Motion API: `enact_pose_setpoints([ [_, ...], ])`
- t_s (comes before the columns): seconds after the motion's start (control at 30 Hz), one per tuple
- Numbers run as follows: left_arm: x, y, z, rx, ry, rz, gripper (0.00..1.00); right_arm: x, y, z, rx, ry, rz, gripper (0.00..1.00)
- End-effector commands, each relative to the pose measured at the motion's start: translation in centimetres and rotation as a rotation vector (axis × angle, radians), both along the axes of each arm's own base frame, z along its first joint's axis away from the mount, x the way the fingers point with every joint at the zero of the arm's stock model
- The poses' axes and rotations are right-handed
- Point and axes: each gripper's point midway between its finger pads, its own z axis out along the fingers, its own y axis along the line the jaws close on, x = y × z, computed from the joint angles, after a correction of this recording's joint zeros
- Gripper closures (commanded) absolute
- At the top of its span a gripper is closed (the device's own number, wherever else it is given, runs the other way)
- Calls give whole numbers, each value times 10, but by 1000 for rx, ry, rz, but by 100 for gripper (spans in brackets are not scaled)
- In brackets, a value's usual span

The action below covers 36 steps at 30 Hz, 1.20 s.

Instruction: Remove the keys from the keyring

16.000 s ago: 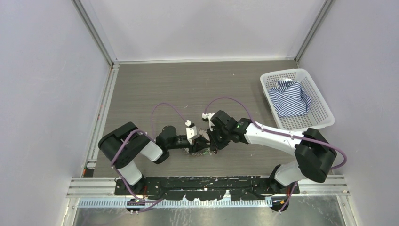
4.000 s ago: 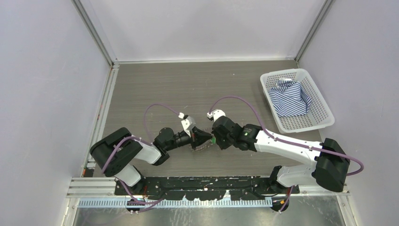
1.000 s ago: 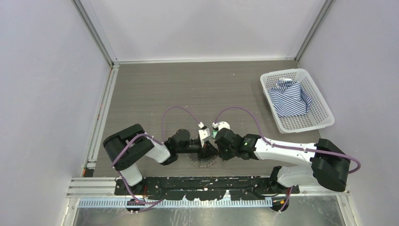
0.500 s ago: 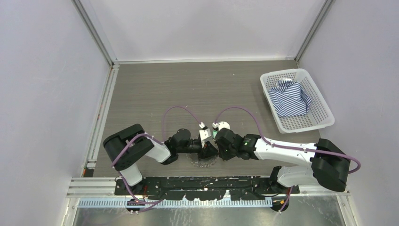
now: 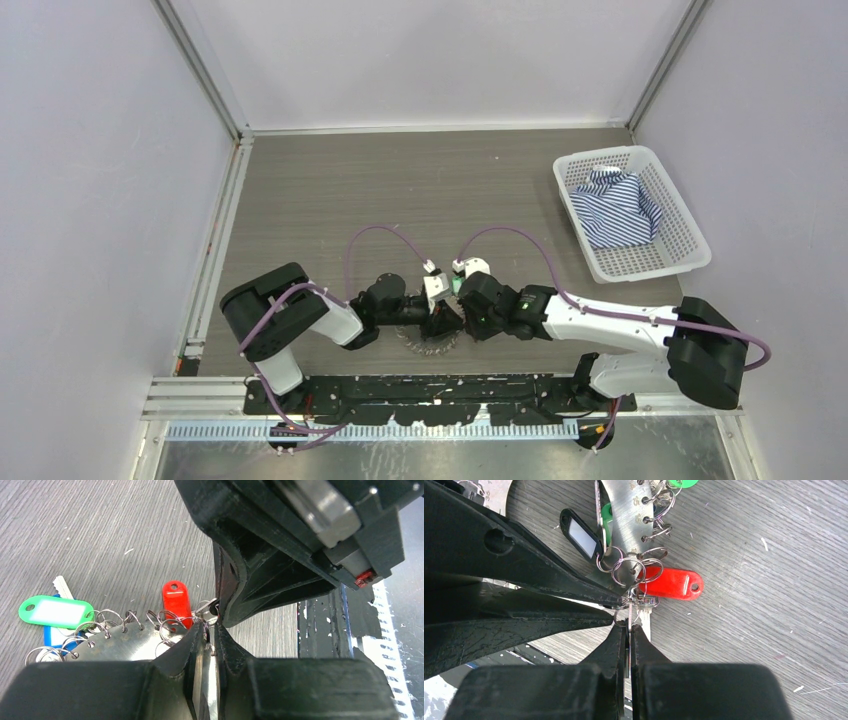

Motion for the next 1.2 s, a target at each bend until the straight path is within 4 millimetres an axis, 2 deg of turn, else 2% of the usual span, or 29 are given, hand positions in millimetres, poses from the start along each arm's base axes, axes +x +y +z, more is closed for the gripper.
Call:
enact_pose_setpoints([
  [0.0, 4, -7, 10, -28, -44, -14, 86, 7, 6, 13, 48, -42, -12, 99],
  [0.2, 1, -7, 7, -23, -42, -33, 99, 7, 5, 12, 41, -41, -20, 99],
  [0.73, 1, 2, 5, -8, -52, -6, 100, 1, -1, -7, -17, 26, -55, 99],
  [1.17, 9, 9, 20, -82, -81, 82, 100, 5, 5, -12, 3, 30, -95, 99],
])
